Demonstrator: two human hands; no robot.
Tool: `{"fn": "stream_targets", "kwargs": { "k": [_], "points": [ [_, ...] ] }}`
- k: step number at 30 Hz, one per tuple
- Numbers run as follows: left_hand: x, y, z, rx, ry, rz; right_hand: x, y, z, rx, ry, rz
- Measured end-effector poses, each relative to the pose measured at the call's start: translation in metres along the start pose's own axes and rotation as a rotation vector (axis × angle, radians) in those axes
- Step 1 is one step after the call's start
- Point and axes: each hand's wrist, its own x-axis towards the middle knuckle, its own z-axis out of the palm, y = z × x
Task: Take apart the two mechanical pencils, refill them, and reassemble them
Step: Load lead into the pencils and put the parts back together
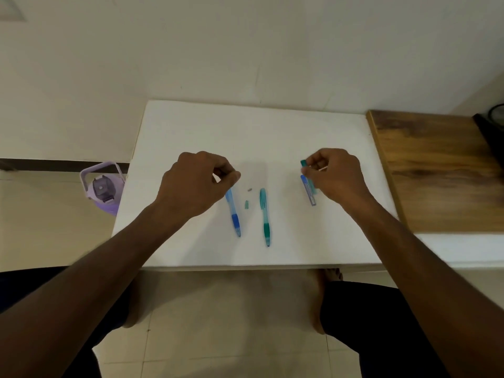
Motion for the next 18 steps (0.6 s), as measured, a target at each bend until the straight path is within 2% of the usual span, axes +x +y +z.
{"fn": "stream_targets", "kwargs": {
  "k": [2, 3, 6, 12, 18],
  "points": [
    [-0.001, 0.006, -0.001, -0.167, -0.02, 0.057, -0.014, -0.02, 0.004, 0.329, -0.12, 0.015],
    [-0.002, 0.01, -0.001, -0.228, -0.016, 0.092, -0.021, -0.028, 0.009, 0.408, -0.199, -0.003],
    [-0.004, 0.019, 0.002, -0.268, -0.027, 0.157, -0.042, -0.04, 0.03, 0.418, -0.387, -0.121],
    [-0.004, 0.02, 0.003, -0.201, 0.022, 0.162, -0.05, -0.042, 0.044, 0.432, -0.337, -0.145],
    [-0.004, 0.02, 0.002, -0.213, -0.002, 0.163, -0.049, -0.042, 0.044, 0.378, -0.371, -0.189]
  ]
}}
